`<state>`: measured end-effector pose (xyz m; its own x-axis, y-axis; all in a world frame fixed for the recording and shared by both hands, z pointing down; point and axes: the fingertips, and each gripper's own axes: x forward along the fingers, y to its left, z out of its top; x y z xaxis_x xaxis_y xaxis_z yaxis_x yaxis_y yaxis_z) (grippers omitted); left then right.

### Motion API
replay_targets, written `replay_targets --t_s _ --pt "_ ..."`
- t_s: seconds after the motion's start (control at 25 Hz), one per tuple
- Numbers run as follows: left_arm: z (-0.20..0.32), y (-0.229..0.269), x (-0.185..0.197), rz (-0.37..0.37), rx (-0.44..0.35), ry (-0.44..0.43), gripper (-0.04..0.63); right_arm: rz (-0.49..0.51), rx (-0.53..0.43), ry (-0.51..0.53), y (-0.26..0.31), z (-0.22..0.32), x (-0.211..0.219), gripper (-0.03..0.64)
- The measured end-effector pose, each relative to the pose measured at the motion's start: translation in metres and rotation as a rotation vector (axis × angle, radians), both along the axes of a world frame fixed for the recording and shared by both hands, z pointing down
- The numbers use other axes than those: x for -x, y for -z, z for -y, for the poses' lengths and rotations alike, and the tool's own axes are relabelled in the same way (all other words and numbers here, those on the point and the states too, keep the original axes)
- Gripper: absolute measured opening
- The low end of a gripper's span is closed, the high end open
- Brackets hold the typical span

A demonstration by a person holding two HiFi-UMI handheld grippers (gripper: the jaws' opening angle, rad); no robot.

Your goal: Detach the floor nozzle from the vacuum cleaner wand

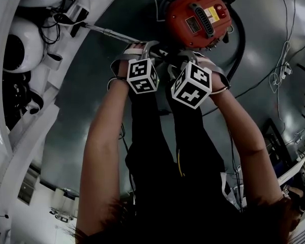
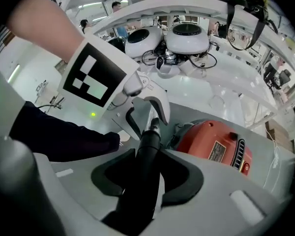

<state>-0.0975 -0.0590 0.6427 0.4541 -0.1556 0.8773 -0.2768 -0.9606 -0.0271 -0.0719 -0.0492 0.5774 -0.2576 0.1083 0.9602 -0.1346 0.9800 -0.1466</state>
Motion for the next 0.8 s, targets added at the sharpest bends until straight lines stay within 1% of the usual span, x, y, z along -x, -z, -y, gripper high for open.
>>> replay_targets --t_s 0.12,0.36,0.52,0.64,0.8 --pt "0.002 -0.005 -0.012 0.018 0.002 -0.017 0.220 0.016 0.010 -0.015 0.002 -0.005 -0.009 0.158" --pt "-0.004 -0.004 -0.028 0.042 -0.031 -0.135 0.189 0.037 0.028 -0.047 0.003 -0.010 -0.025 0.160" --pt "-0.009 -0.004 -0.031 0.103 0.009 -0.192 0.183 0.036 0.018 -0.087 0.005 -0.013 -0.029 0.158" --pt "-0.012 -0.004 -0.030 0.142 0.042 -0.202 0.186 0.040 0.010 -0.134 0.007 -0.014 -0.029 0.155" --pt "-0.016 -0.003 -0.030 0.176 0.063 -0.219 0.186 0.052 0.020 -0.145 0.008 -0.017 -0.030 0.153"
